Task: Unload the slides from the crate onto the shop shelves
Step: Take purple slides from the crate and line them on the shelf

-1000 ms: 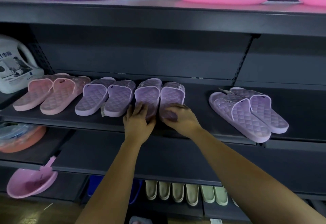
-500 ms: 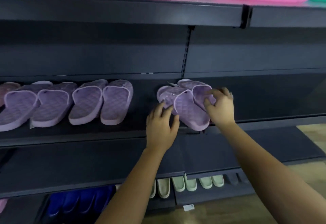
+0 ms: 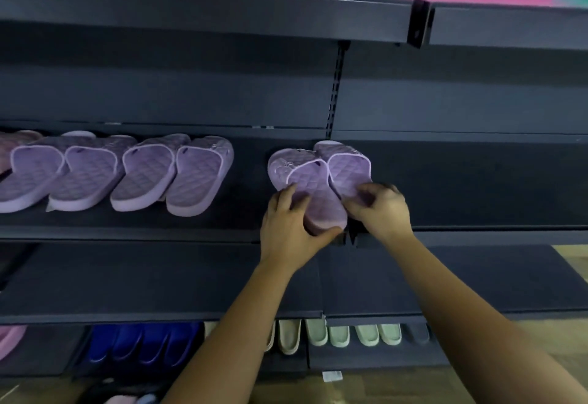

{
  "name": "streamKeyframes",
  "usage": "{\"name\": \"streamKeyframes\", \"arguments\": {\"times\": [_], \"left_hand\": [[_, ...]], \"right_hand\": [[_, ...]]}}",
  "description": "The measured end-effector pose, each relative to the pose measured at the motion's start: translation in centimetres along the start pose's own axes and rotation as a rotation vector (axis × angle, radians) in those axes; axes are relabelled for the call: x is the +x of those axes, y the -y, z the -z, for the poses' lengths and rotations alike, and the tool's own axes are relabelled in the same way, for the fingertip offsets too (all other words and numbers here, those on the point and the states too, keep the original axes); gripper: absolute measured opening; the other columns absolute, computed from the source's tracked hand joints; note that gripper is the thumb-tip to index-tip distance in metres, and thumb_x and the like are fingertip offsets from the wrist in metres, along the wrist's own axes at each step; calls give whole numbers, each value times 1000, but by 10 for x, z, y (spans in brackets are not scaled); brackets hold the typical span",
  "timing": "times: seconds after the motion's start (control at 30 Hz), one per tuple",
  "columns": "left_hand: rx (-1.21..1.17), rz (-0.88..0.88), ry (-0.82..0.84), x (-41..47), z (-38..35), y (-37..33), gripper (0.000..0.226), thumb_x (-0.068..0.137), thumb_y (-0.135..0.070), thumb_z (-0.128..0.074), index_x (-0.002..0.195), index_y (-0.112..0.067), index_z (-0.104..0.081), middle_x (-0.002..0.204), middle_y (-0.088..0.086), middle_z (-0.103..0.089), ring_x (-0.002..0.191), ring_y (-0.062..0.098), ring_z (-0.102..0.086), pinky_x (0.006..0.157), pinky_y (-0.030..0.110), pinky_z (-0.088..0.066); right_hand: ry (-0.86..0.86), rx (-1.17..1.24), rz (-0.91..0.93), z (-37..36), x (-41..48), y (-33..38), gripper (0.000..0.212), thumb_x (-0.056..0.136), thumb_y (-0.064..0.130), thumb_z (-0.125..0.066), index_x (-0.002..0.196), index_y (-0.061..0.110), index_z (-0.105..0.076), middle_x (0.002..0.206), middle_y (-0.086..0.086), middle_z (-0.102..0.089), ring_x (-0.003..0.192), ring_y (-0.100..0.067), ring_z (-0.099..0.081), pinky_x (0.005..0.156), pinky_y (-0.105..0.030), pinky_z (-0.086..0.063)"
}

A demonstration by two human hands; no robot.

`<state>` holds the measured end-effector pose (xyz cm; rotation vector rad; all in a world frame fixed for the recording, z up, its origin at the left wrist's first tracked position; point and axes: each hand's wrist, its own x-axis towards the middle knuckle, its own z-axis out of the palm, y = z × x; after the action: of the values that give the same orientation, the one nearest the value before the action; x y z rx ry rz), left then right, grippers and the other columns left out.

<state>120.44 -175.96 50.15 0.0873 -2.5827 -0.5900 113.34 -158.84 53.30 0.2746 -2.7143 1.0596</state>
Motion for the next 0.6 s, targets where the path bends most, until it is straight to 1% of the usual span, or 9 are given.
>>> {"name": "streamKeyframes", "arguments": {"times": [0.1,0.17,0.23,0.3,0.33,0.4,0.47,0.5,0.6], "left_hand": [[9,1,34,2,12,24,87,67,-73,-47,132,-15,-56,147,4,-42,130,26,-43,99,44,-47],[28,-2,40,0,21,40,86,70,-69,-43,136,-14,-52,148,5,-42,130,25,-45,103,46,-43],[18,5,41,-2,30,53,84,73,-64,-39,138,-13,-50,150,5,-41,131,26,-45,106,47,-39],[-6,16,44,-4,39,65,81,74,-62,-36,140,-17,-47,151,3,-38,131,27,-46,108,45,-38],[-10,16,53,-4,42,70,80,74,-62,-34,141,-18,-46,152,2,-37,132,26,-45,108,44,-38],[-1,16,63,-3,47,80,82,75,-67,-32,143,-21,-44,153,-3,-35,133,22,-44,106,41,-41],[14,29,62,0,50,89,86,76,-73,-36,145,-22,-40,154,-7,-32,134,18,-42,104,37,-44],[18,32,68,1,50,94,86,78,-74,-41,146,-21,-39,155,-8,-31,135,16,-41,104,35,-44],[-5,32,89,3,49,101,82,82,-65,-54,147,-19,-36,156,-8,-29,137,15,-38,106,31,-41]], "right_hand": [[2,47,-10,-16,-4,14,44,71,38,-79,108,16,-70,102,-3,-51,96,-27,-58,82,-29,-48],[-7,64,0,-29,-5,24,45,70,42,-79,107,18,-69,102,-2,-48,100,-29,-56,85,-32,-49],[-5,63,8,-43,-9,34,46,70,46,-78,107,20,-68,105,-4,-49,107,-30,-51,91,-36,-48],[-8,34,13,-55,-11,43,47,71,47,-77,108,19,-68,112,-9,-52,112,-31,-46,93,-35,-45],[-12,12,19,-60,-11,47,48,71,49,-76,107,19,-68,115,-10,-55,112,-33,-45,91,-33,-42],[-3,-29,26,-68,-11,53,56,66,62,-67,103,20,-68,113,-6,-63,105,-32,-50,82,-26,-32],[9,-49,29,-76,-11,57,66,60,72,-52,100,22,-68,109,-1,-66,101,-29,-55,77,-20,-23],[12,-56,29,-78,-11,58,68,60,72,-49,100,22,-68,109,0,-66,101,-29,-56,77,-19,-22],[27,-76,23,-76,-13,66,60,64,64,-57,103,20,-68,111,-2,-65,103,-29,-55,81,-21,-25]]}}
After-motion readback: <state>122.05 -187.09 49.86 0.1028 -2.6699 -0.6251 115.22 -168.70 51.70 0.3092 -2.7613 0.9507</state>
